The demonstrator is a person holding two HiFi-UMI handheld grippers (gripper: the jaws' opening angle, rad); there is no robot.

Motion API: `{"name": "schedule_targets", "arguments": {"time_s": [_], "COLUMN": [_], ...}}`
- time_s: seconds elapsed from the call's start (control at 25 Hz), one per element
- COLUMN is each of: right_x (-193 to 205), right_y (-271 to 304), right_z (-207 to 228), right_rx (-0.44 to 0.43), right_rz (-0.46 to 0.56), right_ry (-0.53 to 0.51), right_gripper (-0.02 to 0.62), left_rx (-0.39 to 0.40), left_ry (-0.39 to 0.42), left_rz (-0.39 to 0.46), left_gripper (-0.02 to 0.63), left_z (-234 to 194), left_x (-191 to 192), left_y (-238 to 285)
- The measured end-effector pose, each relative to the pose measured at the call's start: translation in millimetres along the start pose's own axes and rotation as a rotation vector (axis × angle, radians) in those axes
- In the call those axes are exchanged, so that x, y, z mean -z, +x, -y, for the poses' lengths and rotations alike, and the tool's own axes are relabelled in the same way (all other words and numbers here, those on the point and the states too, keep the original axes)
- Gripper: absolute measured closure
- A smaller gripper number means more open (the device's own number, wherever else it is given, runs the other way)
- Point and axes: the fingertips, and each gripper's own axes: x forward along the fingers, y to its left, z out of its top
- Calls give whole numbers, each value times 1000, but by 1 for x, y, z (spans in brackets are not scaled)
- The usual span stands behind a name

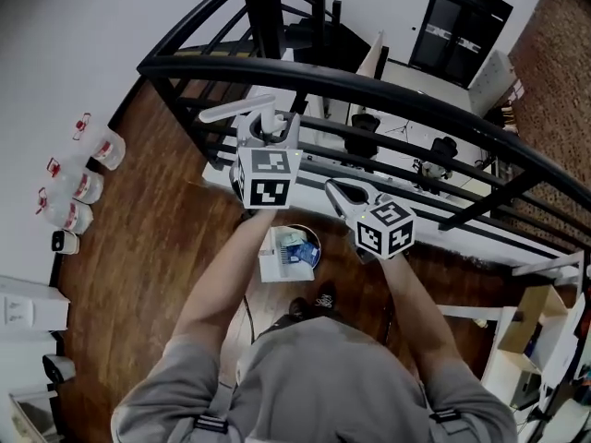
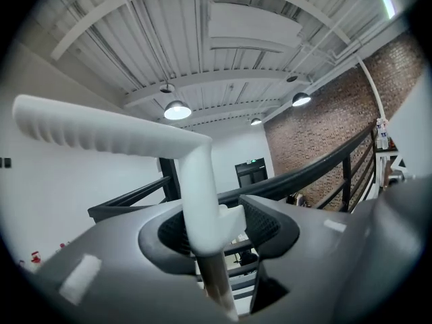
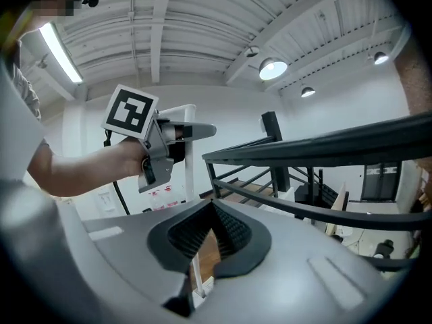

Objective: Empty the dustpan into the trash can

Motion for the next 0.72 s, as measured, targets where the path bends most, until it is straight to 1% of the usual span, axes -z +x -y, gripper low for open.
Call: {"name": "schedule_targets", "arguments": {"time_s": [0.12, 0.28, 0.52, 0.72], "right_x": [-1, 5, 1, -12], "right_y": [15, 25, 22, 19], "right_z": [-17, -33, -45, -50], "right_rx": [-39, -48, -38, -73], "right_rz": [-13, -37, -31, -9], "right_ry": [-17, -19, -42, -60], "right_gripper": [597, 597, 597, 597], "left_rx": [-20, -51, -123, -179], "left_ry": [-18, -34, -23, -1], "left_rz": [9, 2, -10, -44], "left_gripper": [410, 408, 407, 403], "left_z": [-21, -51, -81, -95], "left_x": [3, 14, 28, 28], "left_y": [-18, -42, -67, -87]}}
